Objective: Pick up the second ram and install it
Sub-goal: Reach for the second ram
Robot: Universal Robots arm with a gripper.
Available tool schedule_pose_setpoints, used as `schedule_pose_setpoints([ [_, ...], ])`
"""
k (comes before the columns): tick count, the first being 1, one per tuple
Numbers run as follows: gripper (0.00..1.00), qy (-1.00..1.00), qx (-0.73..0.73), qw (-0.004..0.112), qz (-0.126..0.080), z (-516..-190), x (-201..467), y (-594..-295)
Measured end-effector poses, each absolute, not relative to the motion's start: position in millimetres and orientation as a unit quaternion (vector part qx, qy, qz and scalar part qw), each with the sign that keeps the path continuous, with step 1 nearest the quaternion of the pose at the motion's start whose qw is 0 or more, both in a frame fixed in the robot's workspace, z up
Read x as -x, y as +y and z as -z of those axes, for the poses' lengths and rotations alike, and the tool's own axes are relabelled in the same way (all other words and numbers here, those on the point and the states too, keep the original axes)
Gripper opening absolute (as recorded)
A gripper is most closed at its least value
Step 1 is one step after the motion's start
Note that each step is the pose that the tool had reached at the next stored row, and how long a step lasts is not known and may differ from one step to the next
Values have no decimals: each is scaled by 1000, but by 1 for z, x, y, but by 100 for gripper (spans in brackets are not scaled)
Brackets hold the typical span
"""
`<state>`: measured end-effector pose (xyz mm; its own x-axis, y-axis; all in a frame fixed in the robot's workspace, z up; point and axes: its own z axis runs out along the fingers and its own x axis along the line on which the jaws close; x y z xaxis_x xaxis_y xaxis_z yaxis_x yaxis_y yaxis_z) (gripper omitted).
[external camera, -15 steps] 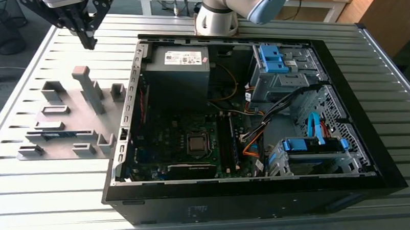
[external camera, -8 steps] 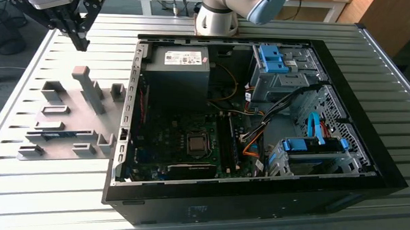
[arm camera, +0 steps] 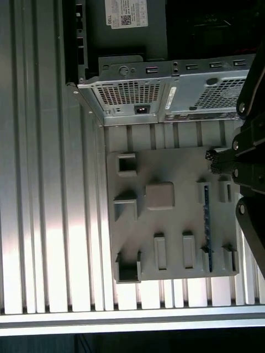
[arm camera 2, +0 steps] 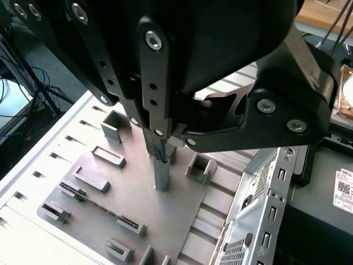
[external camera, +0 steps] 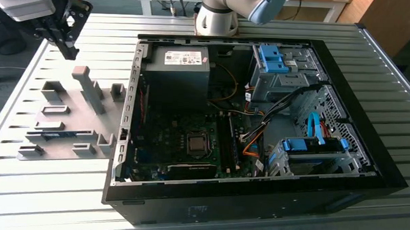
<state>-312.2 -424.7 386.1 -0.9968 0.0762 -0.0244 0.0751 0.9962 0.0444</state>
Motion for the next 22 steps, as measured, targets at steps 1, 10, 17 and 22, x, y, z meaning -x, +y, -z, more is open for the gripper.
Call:
schedule_pose_setpoints([
  [1, 11, 999, -38, 13, -22, -386, 314, -426],
  [10, 11, 999, -38, 13, -22, -386, 317, -428],
  [17, 11, 999, -38, 13, -22, -386, 318, -428],
  [22, 11, 999, -38, 13, -22, -386, 323, -428],
])
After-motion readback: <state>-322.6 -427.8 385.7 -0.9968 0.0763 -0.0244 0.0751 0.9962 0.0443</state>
